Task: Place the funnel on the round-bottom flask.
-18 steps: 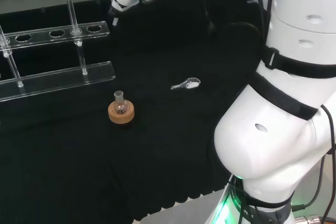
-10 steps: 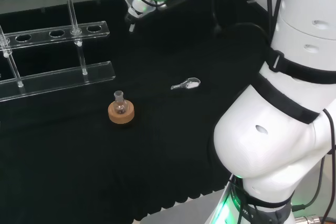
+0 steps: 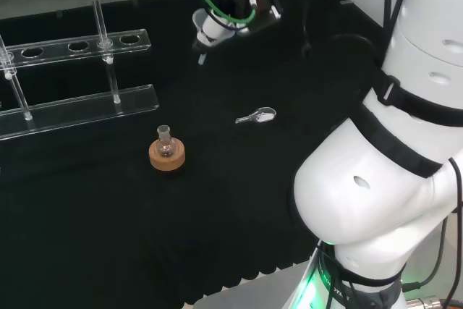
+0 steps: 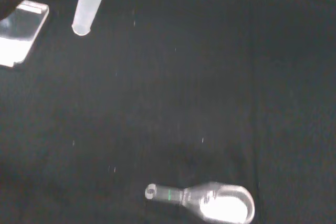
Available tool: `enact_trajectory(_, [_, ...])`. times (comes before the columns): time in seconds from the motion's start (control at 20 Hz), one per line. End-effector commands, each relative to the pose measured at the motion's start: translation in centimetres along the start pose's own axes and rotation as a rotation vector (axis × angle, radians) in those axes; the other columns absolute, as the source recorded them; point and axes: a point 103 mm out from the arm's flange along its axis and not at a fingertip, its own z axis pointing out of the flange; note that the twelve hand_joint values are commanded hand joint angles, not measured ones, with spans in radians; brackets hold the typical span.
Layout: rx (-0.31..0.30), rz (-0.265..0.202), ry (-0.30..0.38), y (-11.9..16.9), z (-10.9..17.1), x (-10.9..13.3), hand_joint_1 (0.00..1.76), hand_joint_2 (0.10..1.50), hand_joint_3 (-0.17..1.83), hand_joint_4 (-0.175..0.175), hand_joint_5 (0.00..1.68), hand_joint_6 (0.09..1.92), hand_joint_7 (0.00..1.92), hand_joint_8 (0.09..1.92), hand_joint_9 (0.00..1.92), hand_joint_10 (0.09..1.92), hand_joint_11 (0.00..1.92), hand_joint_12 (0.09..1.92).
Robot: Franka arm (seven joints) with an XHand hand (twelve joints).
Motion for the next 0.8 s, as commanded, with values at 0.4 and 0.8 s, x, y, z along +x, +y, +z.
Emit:
enact_trajectory(0.4, [0.022, -0.137, -0.056, -2.6, 2.2, 5.3, 0.75, 0.6, 0.44, 0.067, 0.88, 0.74, 1.24, 0.47, 0.95, 0.35, 0.0, 1.5])
enact_trajectory(0.8, [0.037, -0.231, -0.103, -3.6, 2.6, 8.4, 0.75, 0.6, 0.44, 0.066, 0.88, 0.74, 1.24, 0.46, 0.95, 0.35, 0.0, 1.5])
